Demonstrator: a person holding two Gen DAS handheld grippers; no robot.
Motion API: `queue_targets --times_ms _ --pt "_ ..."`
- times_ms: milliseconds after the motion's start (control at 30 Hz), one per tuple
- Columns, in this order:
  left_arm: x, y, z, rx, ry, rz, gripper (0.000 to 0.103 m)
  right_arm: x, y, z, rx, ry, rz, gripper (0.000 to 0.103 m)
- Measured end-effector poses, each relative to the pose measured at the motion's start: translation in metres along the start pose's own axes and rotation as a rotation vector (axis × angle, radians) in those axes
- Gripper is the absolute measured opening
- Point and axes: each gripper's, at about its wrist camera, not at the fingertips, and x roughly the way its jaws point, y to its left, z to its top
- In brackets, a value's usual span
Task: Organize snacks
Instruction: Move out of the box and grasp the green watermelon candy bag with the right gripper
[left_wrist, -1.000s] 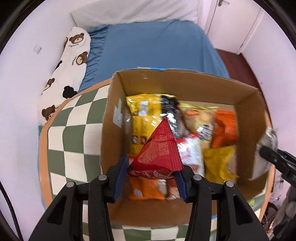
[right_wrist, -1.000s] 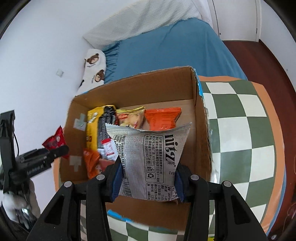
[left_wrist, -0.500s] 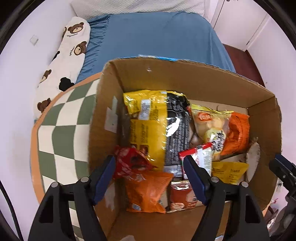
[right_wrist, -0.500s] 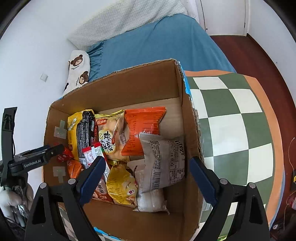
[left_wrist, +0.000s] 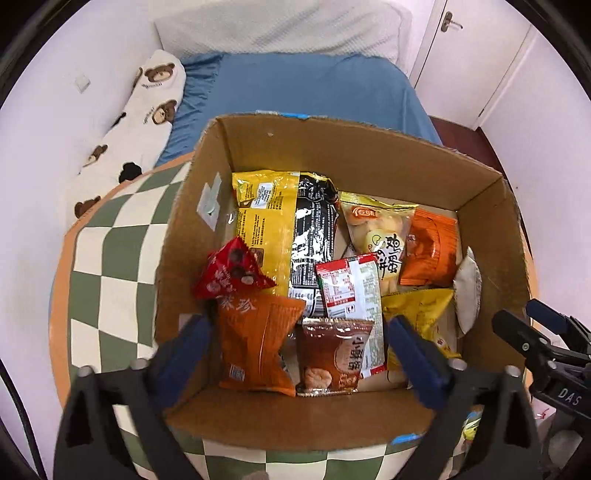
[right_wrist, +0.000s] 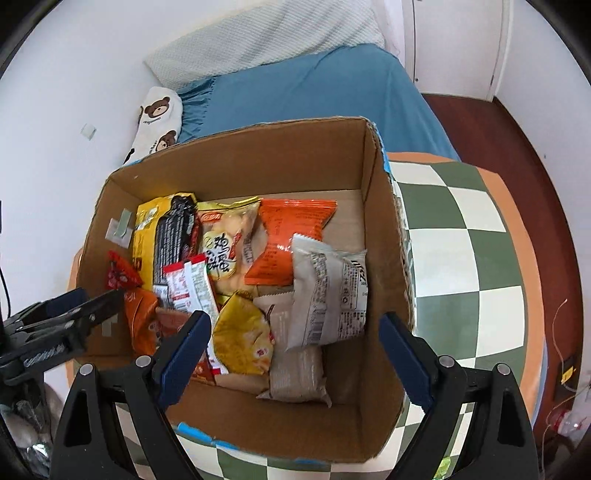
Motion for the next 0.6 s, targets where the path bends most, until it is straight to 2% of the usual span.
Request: queue_targets --times_ms 300,600 --pt "-0.040 -0.003 -0.027 -0.002 -0.097 0.002 0.101 -0.034 0.013 -0.025 -0.040 -0.086 -0.076 0.098" --pt "-0.096 -0.006 -0.062 0.004 -0.220 0.010 0.101 -0.092 0.024 -0.060 -0.061 -0.209 -0.091 0.098"
